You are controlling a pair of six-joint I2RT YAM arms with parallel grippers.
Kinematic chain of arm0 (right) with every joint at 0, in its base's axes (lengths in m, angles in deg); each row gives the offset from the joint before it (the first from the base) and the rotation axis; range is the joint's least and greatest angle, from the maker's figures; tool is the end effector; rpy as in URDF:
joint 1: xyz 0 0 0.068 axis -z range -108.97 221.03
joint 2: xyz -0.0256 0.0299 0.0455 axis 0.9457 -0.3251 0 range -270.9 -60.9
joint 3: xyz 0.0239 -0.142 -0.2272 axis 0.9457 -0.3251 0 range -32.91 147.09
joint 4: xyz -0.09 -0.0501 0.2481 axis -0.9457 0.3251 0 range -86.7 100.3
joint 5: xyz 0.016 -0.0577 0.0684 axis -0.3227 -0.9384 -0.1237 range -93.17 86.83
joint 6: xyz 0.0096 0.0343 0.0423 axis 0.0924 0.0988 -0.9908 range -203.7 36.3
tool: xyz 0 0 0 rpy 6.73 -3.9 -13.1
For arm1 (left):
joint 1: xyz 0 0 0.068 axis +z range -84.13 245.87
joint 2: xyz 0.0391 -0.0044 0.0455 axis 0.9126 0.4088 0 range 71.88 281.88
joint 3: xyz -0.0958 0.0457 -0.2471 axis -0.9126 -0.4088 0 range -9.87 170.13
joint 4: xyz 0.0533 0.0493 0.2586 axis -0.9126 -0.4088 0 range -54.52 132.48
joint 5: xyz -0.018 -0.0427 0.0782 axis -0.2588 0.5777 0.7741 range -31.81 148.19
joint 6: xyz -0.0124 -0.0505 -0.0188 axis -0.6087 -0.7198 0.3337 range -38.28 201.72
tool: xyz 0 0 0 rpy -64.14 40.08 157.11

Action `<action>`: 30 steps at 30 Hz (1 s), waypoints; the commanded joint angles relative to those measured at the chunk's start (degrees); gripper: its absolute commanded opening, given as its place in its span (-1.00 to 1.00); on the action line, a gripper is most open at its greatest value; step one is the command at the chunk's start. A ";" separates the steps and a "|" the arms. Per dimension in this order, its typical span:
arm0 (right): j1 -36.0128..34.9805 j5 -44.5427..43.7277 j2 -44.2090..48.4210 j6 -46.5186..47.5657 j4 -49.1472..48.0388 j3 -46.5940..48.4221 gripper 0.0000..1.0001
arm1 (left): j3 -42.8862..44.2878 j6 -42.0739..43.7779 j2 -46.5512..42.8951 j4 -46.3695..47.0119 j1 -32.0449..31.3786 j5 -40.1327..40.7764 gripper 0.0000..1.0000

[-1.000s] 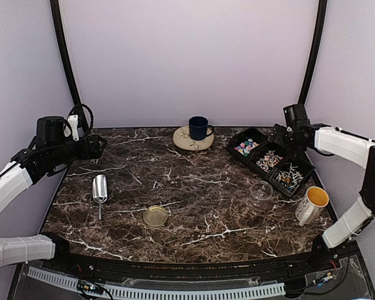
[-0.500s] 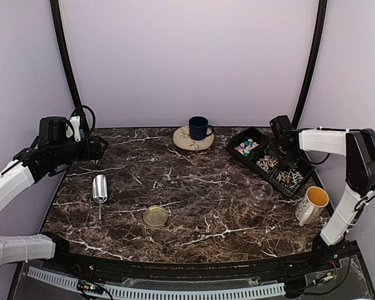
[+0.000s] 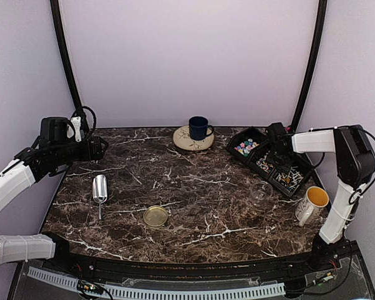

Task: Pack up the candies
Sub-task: Move the plate to the corner of the board.

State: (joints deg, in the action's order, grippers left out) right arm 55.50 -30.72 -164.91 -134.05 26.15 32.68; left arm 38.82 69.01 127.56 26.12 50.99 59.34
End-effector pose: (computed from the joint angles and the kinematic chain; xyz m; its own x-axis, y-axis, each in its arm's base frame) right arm 0.3609 0.0823 0.1617 -0.5570 0.5537 -0.6190 0.6358 0.7638 0.1112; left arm 0.2263 -0.0593 0.3129 -0.4261 -0.1143 -0.8974 0.1489 0.9696 -0.1942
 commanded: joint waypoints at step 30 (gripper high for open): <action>-4.81 0.27 -1.25 12.60 -2.02 1.56 -0.78 | -0.44 -0.62 0.92 0.00 0.52 0.44 0.98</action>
State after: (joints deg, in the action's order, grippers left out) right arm 52.26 -29.62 -165.39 -127.19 23.85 32.76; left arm 38.82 68.99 128.57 26.07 51.15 59.51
